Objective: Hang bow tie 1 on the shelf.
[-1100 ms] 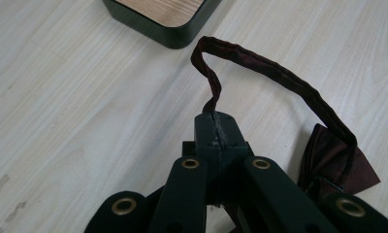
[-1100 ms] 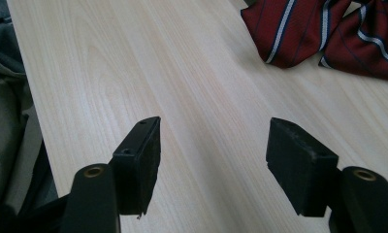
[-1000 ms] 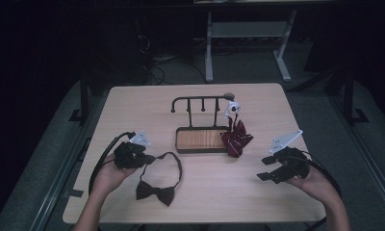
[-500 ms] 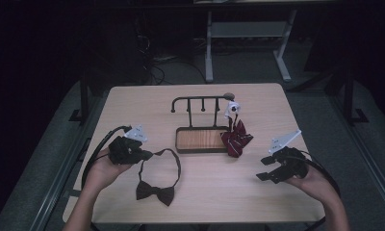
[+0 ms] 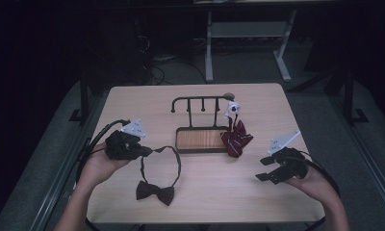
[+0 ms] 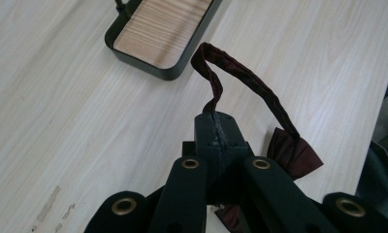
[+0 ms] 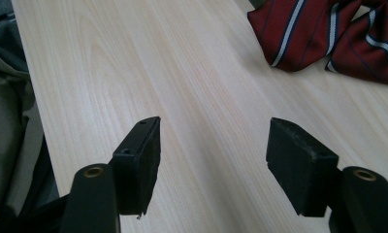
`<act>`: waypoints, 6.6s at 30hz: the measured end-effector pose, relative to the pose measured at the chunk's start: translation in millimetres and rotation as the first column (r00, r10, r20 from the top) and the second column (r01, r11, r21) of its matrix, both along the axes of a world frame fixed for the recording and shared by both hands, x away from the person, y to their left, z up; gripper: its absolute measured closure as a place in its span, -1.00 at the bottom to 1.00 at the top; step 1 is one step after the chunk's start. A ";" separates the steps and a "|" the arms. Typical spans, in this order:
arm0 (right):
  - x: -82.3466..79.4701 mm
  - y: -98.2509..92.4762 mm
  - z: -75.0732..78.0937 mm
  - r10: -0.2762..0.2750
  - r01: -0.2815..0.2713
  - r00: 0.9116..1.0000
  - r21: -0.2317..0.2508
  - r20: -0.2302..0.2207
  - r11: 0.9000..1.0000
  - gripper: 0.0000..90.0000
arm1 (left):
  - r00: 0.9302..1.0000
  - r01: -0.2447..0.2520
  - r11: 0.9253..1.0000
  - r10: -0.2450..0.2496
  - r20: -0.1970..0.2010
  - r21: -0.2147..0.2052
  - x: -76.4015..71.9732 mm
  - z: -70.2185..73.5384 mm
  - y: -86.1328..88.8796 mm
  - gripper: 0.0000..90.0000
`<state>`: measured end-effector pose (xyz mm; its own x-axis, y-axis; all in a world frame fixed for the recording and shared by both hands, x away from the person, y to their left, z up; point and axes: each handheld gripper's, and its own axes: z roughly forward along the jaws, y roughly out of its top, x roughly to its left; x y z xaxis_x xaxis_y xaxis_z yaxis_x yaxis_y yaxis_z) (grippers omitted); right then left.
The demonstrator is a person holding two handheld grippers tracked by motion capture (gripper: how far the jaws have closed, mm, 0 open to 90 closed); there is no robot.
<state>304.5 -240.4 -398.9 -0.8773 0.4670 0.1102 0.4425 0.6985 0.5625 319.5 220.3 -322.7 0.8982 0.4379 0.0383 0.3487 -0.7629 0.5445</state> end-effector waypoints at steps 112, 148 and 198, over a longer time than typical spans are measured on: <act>-6.0 -13.6 8.3 -0.016 0.016 1.000 0.022 0.026 1.000 -0.19 | 0.996 0.012 0.997 -0.005 -0.093 0.076 115.2 89.7 -23.0 1.00; -6.4 -14.9 7.8 -0.018 0.018 0.999 0.023 0.027 1.000 -0.19 | 0.989 0.000 0.985 0.026 -0.147 0.175 134.8 74.5 -33.1 0.98; -4.6 -14.3 3.4 -0.060 0.060 0.998 0.012 0.026 0.998 -0.27 | 0.992 0.021 0.996 -0.010 -0.126 0.087 78.1 52.1 -7.9 0.37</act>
